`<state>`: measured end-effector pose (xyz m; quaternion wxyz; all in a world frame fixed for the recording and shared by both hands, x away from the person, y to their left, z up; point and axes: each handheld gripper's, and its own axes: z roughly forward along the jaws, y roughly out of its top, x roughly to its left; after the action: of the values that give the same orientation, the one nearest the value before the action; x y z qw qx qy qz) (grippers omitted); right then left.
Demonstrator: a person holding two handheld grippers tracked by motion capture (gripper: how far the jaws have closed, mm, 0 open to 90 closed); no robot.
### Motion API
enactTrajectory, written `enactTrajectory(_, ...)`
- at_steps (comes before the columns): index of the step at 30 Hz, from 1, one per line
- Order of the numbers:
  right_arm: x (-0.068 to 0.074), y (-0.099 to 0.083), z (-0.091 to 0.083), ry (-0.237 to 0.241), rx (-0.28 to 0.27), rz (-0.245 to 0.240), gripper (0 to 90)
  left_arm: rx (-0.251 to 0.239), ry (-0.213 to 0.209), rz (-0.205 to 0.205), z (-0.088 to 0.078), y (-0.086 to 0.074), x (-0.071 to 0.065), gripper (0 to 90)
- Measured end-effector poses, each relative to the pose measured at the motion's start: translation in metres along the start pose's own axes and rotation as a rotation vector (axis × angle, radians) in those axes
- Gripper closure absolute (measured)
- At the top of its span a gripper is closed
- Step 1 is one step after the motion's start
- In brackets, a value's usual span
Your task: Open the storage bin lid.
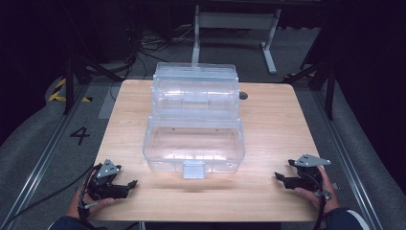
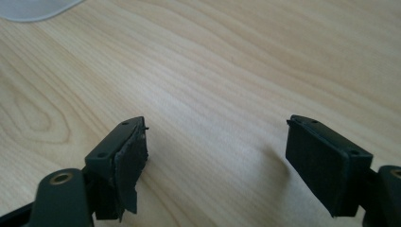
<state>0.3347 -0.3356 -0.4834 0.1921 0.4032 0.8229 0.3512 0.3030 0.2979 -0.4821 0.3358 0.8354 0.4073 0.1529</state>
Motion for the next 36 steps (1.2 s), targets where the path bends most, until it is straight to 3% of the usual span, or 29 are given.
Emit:
enactTrajectory(3, -0.0049, -0.0053, -0.0012, 0.015, -0.014, 0.039, 19.4, 0.000, 0.001, 0.001, 0.0000, 0.0000, -0.0001, 14.6)
enactTrajectory(19, -0.0058, -0.0048, -0.0003, 0.012, -0.008, 0.044, 17.0, 0.002, 0.012, 0.002, 0.0002, 0.0004, -0.0003, 13.9)
enactTrajectory(33, -0.0058, -0.0048, -0.0003, 0.012, -0.008, 0.044, 17.0, 0.026, 0.025, -0.006, 0.0040, 0.0044, -0.0009, 6.3)
enactTrajectory(36, -0.0058, -0.0047, -0.0002, 0.009, -0.007, 0.045, 16.3, 0.038, 0.030, -0.008, 0.0073, 0.0068, 0.0001, 0.0)
